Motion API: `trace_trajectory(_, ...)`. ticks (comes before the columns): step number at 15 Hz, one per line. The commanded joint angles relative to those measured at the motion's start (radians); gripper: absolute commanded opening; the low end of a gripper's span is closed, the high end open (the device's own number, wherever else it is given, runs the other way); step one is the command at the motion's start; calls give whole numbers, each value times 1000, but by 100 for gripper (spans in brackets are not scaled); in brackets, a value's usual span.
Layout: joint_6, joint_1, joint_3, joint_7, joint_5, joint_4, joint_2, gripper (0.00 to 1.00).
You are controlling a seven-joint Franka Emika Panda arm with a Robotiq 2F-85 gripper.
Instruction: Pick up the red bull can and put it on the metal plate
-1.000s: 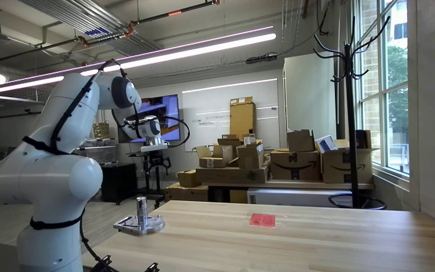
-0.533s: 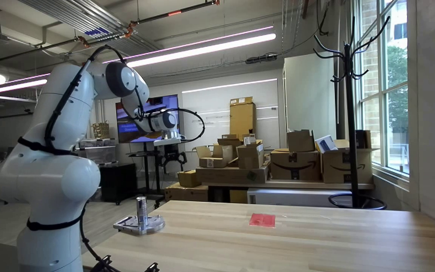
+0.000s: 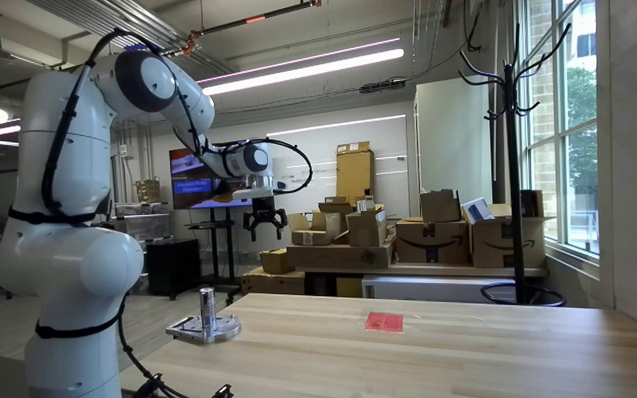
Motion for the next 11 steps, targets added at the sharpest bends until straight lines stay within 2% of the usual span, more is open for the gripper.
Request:
trace_trajectory(1,66,-12,-10,23,-3,-144,-125,100)
trace_trajectory(5,65,-14,-25,27,-14,-205,-176,100)
trace_trajectory(6,49,-8,-24,3,-1,-157,-131,100)
trace_trajectory(11,50,-8,-24,3,-1,-166,-131,100)
